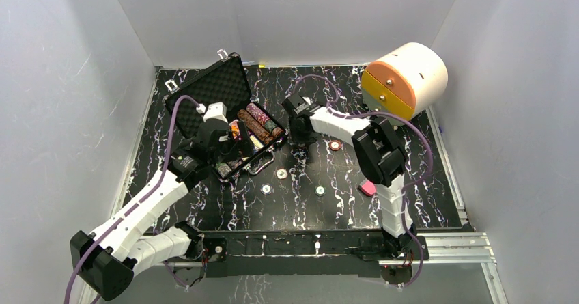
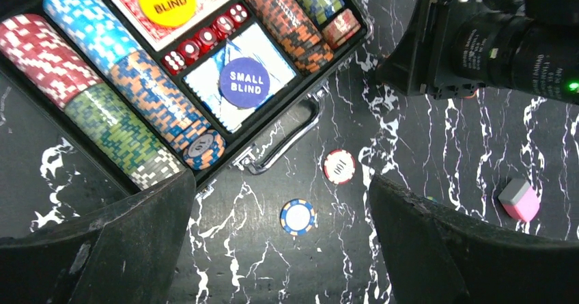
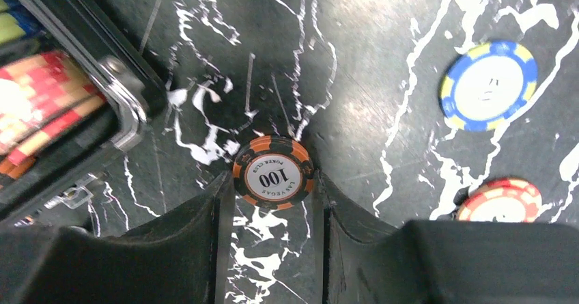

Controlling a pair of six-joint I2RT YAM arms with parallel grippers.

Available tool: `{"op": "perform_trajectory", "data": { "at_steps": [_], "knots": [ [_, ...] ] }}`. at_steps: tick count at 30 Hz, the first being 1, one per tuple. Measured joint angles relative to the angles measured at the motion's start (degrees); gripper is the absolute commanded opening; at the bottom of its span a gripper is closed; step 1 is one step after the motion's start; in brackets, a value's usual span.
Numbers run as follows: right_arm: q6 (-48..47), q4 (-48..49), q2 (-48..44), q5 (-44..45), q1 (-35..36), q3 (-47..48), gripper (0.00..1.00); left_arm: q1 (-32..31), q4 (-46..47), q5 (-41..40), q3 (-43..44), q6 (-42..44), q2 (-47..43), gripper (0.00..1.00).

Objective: Pack up texas hold em set

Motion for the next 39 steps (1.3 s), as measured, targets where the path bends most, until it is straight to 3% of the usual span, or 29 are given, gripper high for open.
{"op": "perform_trajectory", "data": {
  "at_steps": [5, 12, 19, 26, 32, 37, 39],
  "knots": [
    [3.0, 2.0, -5.4, -0.5, 0.0, -6.3, 0.34, 0.0, 1.4, 4.7, -2.5, -0.2, 0.1, 0.98],
    [10.7, 6.7, -19.8, -4.7, -0.1, -14.9, 0.35, 0.0, 6.5, 14.5, -5.4, 0.3, 0.2, 0.98],
    [22.6, 14.0, -32.9, -11.4, -0.1, -25.3, 0.35, -0.1, 14.3, 24.3, -7.5, -1.0, 1.0, 0.85],
    [36.1, 21.4, -41.7, -16.7, -0.1, -35.2, 0.35, -4.9, 24.5, 27.5, -8.1, -3.1, 4.4, 0.8],
    [46.4, 27.3, -47.1, -19.9, -0.1, -41.2, 0.35, -8.6, 33.7, 26.8, -9.1, -4.1, 8.0, 0.63],
    [50.4, 29.7, -47.4, -21.6, -0.1, -41.9, 0.35, -9.8, 38.3, 24.7, -10.8, -4.2, 9.0, 0.42],
    [51.5, 30.6, -47.4, -22.3, -0.1, -41.9, 0.35, -10.0, 39.6, 23.7, -10.8, -4.3, 9.6, 0.38]
  ]
}}
